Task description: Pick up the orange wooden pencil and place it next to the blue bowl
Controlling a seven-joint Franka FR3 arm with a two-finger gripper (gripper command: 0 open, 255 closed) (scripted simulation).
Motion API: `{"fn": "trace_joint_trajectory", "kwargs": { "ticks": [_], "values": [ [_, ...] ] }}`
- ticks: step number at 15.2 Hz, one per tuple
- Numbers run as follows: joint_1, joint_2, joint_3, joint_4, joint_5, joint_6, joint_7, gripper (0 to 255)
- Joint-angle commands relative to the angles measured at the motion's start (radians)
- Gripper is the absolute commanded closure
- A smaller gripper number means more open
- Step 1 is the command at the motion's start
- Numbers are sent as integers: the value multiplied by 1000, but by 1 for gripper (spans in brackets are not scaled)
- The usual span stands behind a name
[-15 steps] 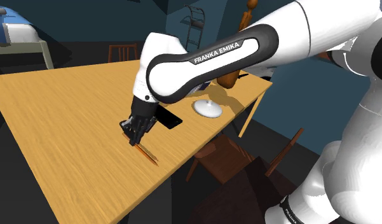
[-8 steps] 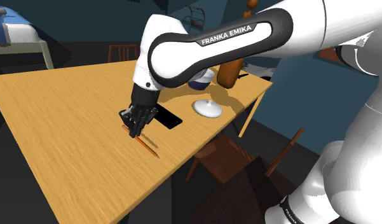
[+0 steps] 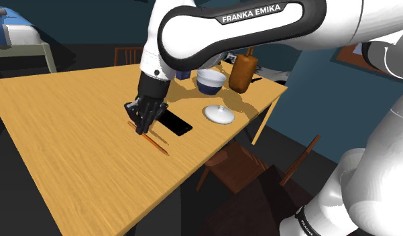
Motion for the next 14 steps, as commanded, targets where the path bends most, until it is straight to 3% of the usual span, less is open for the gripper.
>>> {"fn": "trace_joint_trajectory", "kwargs": {
  "ticks": [1,14],
  "values": [
    [-3,-11,-1,15,2,-26,0,255],
    [-7,-43,-4,151,-2,-192,27,255]
  ]
}}
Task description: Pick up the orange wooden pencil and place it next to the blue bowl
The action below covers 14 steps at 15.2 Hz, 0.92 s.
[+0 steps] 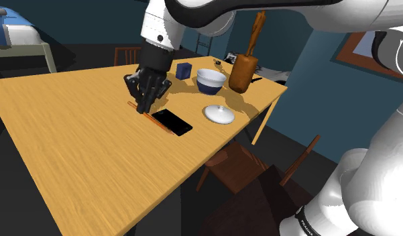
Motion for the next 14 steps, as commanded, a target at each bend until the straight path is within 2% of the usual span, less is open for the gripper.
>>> {"fn": "trace_joint_trajectory", "kwargs": {
  "ticks": [1,7,14],
  "values": [
    [0,3,0,24,-3,-21,4,255],
    [-77,-35,-66,-12,25,-51,-143,255],
    [-162,-32,-145,0,34,-97,-302,255]
  ]
}}
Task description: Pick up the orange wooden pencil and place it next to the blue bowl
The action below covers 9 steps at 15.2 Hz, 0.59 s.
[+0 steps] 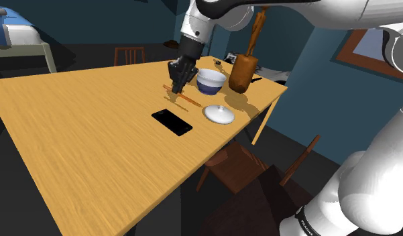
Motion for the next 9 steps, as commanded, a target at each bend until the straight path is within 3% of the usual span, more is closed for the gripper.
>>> {"fn": "trace_joint_trajectory", "kwargs": {
  "ticks": [1,9],
  "values": [
    [-25,-3,-22,4,3,-17,-46,255],
    [-119,66,-105,101,-1,-85,-212,255]
  ]
}}
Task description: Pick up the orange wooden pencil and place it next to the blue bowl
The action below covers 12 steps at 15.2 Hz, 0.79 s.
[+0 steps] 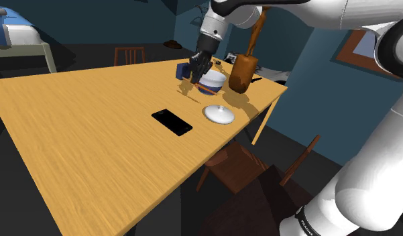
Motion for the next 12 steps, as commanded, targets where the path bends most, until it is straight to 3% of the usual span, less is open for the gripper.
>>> {"fn": "trace_joint_trajectory", "kwargs": {
  "ticks": [1,12],
  "values": [
    [-23,13,-19,16,0,-12,-42,255],
    [-159,224,-105,320,-1,-153,-236,255]
  ]
}}
